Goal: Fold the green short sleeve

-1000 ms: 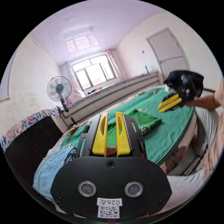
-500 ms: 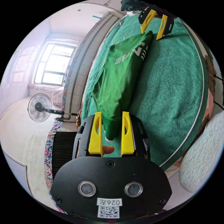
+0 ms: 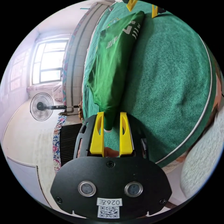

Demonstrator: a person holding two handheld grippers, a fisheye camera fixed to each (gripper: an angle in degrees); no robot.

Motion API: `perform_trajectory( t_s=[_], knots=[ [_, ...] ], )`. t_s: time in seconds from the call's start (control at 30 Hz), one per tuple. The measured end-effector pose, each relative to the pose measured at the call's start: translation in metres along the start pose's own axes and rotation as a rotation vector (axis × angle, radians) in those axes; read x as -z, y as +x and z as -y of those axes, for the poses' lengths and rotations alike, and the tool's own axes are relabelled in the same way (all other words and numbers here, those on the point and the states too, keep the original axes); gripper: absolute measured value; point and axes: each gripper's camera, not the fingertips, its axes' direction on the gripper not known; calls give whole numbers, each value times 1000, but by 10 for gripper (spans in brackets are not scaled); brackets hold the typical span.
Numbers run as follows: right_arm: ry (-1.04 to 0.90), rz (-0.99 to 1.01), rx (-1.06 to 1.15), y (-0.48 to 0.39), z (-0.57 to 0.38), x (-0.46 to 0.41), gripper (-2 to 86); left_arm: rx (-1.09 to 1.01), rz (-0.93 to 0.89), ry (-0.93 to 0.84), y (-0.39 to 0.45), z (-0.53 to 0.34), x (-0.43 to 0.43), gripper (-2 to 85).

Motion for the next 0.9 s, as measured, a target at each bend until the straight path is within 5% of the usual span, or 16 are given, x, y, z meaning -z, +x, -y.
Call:
perform_trajectory(
  t_s=[0.4,0.6,0.9],
  knots=[
    [6,-130,-53,11,19,-28,109,22,117,22,-25,8,25,136],
    [-17,-222,-48,10,29,-49,94,-24,285,-28,-18,12,18,84],
    [-93,-191,-54,30,32,-94,18,32,296,-55,-49,5,13,14]
  ],
)
